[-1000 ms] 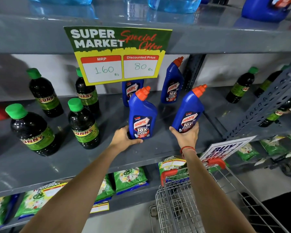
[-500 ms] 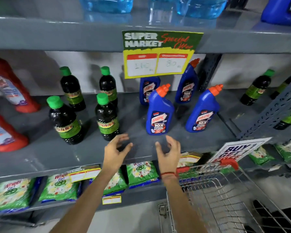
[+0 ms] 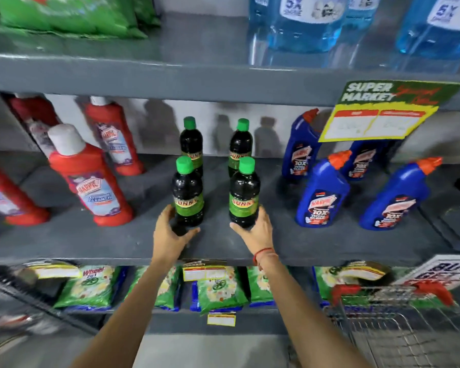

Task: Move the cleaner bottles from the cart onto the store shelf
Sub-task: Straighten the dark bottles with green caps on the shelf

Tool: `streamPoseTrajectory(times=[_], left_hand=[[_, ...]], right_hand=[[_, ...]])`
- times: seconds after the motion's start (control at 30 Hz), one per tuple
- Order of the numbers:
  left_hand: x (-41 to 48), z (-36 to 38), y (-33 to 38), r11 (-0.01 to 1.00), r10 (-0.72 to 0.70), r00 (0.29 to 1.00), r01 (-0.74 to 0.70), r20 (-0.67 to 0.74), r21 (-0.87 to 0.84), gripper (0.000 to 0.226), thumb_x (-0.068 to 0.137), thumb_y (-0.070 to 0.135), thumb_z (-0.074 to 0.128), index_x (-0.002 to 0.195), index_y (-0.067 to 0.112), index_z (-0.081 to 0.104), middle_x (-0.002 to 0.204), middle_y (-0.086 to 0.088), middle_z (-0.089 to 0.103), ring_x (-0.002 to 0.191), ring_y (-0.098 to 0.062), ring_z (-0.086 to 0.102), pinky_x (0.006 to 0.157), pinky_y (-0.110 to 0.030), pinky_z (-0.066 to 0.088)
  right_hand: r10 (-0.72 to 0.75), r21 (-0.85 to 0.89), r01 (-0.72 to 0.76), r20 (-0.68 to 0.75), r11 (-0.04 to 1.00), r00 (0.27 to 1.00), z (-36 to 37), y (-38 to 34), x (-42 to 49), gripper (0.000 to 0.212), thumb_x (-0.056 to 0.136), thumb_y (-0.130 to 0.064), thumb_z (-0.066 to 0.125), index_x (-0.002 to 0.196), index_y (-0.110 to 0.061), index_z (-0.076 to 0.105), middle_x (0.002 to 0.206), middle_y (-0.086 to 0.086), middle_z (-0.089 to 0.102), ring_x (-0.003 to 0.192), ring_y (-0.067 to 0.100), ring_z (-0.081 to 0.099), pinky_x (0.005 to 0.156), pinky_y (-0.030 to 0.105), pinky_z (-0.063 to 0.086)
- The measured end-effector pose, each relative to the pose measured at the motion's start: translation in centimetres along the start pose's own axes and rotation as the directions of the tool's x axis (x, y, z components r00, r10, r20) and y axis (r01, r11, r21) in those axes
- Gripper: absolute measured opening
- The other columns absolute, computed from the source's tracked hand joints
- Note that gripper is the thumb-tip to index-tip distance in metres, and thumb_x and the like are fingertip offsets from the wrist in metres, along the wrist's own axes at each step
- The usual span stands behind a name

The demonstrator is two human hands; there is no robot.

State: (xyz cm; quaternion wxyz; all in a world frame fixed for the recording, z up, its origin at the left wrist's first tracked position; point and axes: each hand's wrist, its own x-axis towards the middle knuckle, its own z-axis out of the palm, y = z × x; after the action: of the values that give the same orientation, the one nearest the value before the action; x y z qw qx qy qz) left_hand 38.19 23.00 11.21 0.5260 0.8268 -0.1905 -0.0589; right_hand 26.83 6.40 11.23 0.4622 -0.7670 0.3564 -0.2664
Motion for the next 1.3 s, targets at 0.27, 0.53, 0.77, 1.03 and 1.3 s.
streamPoseTrajectory(times=[0.27, 0.53, 0.77, 1.03, 1.3], left_hand=[[2.0, -0.4, 0.2, 0.997, 0.049, 0.996, -0.053, 0.069, 0.063, 0.064, 0.066, 0.024, 0.081, 0.120, 0.007, 0.053, 0.119, -0.015, 0.065, 0.112, -0.030, 0.059, 0.091, -0.033, 0.044], [1.8, -0.4, 0.2, 0.997, 0.067, 0.996, -0.070, 0.057, 0.042, 0.065, 0.067, 0.022, 0.081, 0.123, 0.005, 0.052, 0.120, -0.016, 0.065, 0.112, -0.029, 0.060, 0.090, -0.029, 0.043], [1.3, -1.9, -0.3, 1.000, 0.003, 0.998, -0.004, 0.069, 0.007, 0.071, 0.066, 0.022, 0.081, 0.128, 0.008, 0.049, 0.128, -0.013, 0.060, 0.118, -0.027, 0.056, 0.100, -0.035, 0.043], [-0.9, -11.9, -5.4, 0.988, -0.077, 0.986, 0.055, -0.148, -0.145, 0.021, 0.079, 0.021, 0.071, 0.098, 0.015, 0.063, 0.098, -0.005, 0.069, 0.092, -0.021, 0.066, 0.082, -0.042, 0.057], [2.6, -22.1, -10.0, 0.988, -0.148, 0.887, 0.116, -0.437, -0.100, 0.052, 0.074, 0.019, 0.075, 0.120, 0.010, 0.052, 0.119, -0.015, 0.053, 0.109, -0.025, 0.055, 0.083, -0.023, 0.050]], right_hand=[[-0.029, -0.025, 0.030, 0.009, 0.999, 1.000, 0.2, -0.1, 0.2, 0.078, 0.067, -0.024, 0.078, 0.131, -0.004, 0.038, 0.129, 0.018, 0.052, 0.121, 0.029, 0.048, 0.095, 0.020, 0.032], [-0.010, -0.058, 0.011, 0.026, 0.998, 1.000, 0.3, -0.2, 0.1, 0.079, 0.070, -0.028, 0.075, 0.134, -0.006, 0.034, 0.133, 0.018, 0.049, 0.124, 0.031, 0.045, 0.103, 0.034, 0.036], [0.017, -0.006, -0.018, -0.130, 1.000, 0.991, 0.9, -0.1, -1.5, 0.078, 0.065, -0.023, 0.079, 0.129, -0.005, 0.039, 0.125, 0.020, 0.050, 0.117, 0.034, 0.050, 0.102, 0.044, 0.042], [-0.262, 0.079, 0.291, -0.260, 0.954, 0.929, 9.0, -4.3, -8.7, 0.027, 0.080, -0.024, 0.064, 0.101, -0.009, 0.058, 0.094, 0.007, 0.054, 0.084, 0.015, 0.054, 0.078, 0.023, 0.048], [-0.232, 0.181, 0.190, 0.252, 0.965, 0.940, 21.0, -10.7, -5.8, 0.076, 0.064, -0.024, 0.080, 0.128, -0.005, 0.042, 0.122, 0.014, 0.051, 0.105, 0.019, 0.052, 0.091, 0.029, 0.044]])
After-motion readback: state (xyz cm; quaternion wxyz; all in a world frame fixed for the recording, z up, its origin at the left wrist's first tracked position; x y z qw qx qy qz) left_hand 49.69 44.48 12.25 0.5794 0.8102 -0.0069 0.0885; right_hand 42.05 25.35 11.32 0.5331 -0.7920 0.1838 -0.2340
